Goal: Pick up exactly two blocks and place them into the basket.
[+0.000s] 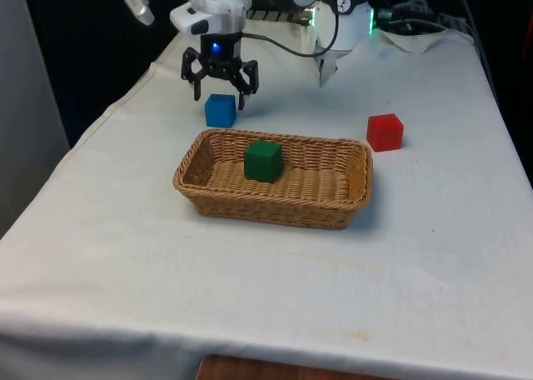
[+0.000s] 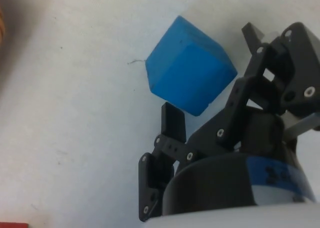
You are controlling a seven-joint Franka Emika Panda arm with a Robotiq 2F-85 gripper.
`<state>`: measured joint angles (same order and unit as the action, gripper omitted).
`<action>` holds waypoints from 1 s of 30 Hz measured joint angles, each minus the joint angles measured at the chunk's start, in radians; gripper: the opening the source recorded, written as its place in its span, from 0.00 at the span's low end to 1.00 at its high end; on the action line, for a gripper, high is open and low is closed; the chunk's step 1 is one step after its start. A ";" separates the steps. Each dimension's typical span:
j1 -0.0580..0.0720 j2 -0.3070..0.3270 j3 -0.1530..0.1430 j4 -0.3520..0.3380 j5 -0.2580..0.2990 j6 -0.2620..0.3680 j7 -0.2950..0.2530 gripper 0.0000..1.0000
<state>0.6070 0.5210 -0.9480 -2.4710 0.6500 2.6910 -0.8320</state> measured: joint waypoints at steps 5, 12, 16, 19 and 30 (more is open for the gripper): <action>0.000 0.004 0.004 -0.001 0.023 0.007 -0.012 1.00; -0.001 0.009 0.011 0.003 0.058 0.020 -0.024 1.00; -0.001 0.013 0.014 0.013 0.074 0.021 -0.026 1.00; -0.001 0.014 0.015 0.015 0.078 0.022 -0.025 1.00; -0.002 0.018 0.015 0.015 0.112 0.030 -0.040 0.80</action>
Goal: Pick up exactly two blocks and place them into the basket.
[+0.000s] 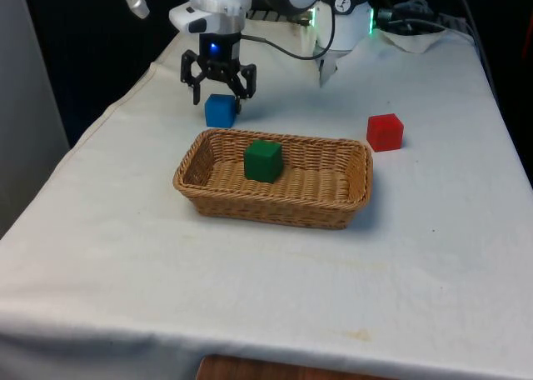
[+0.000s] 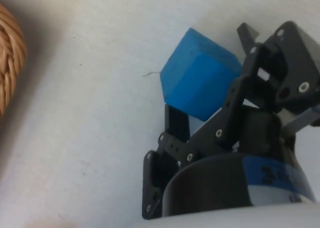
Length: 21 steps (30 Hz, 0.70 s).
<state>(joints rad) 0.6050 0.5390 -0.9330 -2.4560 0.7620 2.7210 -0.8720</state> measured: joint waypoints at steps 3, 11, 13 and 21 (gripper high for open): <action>0.000 0.001 0.000 0.000 0.000 0.000 0.000 0.37; -0.002 0.001 -0.001 0.002 0.001 0.000 0.000 0.01; -0.002 0.001 -0.001 0.002 0.002 0.000 0.000 0.01; 0.000 -0.001 -0.005 0.007 0.001 0.000 -0.009 0.01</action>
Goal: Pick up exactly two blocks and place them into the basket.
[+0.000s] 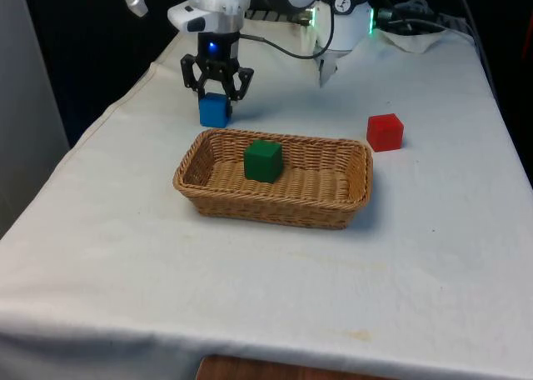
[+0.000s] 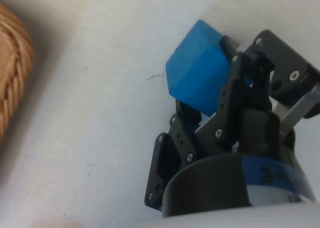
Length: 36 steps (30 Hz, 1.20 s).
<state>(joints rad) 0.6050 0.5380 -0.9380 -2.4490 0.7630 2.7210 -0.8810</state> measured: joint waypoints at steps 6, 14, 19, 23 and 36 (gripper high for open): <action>0.017 -0.034 -0.025 -0.003 -0.013 0.000 -0.019 0.01; 0.036 -0.078 -0.053 -0.008 -0.065 -0.001 -0.024 0.01; 0.043 -0.104 -0.069 -0.008 -0.095 -0.002 -0.038 0.01; 0.046 -0.120 -0.078 -0.008 -0.108 -0.002 -0.050 0.01; 0.060 -0.183 -0.108 0.000 -0.177 -0.004 -0.092 0.01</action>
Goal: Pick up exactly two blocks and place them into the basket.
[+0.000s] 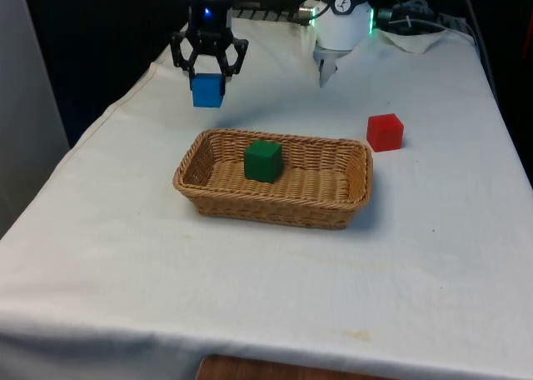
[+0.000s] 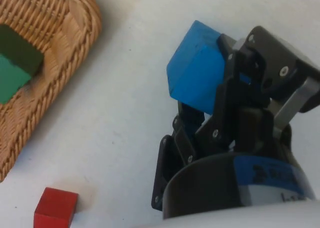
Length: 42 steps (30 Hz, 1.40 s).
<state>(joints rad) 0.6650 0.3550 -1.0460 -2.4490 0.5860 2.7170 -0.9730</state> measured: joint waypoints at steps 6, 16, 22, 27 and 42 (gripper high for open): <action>0.002 -0.015 -0.008 0.009 -0.029 0.000 -0.001 0.01; 0.004 -0.005 -0.013 0.027 -0.096 0.000 0.017 0.01; 0.005 0.026 -0.013 0.044 -0.124 0.000 0.037 0.01; 0.013 0.072 -0.011 0.071 -0.126 -0.003 0.048 0.01; 0.041 0.090 -0.013 0.148 -0.228 -0.064 0.150 0.01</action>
<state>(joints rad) 0.7060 0.4450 -1.0590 -2.3010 0.3580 2.6530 -0.8230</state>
